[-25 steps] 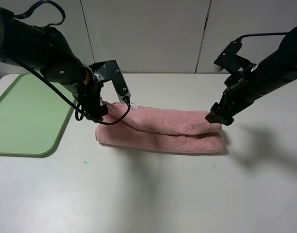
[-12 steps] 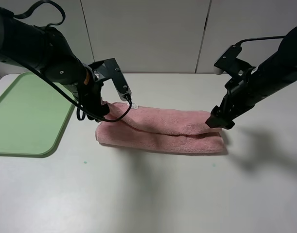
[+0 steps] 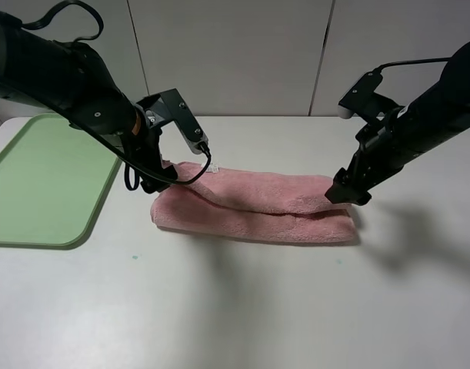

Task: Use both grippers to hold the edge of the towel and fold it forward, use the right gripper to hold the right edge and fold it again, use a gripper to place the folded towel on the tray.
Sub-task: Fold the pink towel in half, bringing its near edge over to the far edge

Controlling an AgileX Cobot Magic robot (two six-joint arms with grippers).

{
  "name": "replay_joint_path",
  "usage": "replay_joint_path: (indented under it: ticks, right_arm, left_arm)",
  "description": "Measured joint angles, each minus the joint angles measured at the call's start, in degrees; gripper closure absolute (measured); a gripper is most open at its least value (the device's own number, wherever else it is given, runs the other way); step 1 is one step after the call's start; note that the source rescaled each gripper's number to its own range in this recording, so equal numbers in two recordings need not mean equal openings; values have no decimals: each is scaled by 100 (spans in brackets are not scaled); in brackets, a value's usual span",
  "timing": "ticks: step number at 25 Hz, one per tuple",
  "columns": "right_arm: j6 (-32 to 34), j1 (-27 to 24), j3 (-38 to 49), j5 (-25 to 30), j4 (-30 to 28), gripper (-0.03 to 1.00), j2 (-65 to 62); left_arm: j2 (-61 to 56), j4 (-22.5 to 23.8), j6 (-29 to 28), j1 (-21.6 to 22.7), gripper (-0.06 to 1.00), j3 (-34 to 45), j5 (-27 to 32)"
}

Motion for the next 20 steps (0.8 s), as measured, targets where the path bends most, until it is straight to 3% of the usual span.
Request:
replay_joint_path:
  ticks: [20]
  right_arm:
    - [326, 0, 0, 40, 31, -3, 0]
  left_arm:
    - [0, 0, -178, 0, -5, 0, -209]
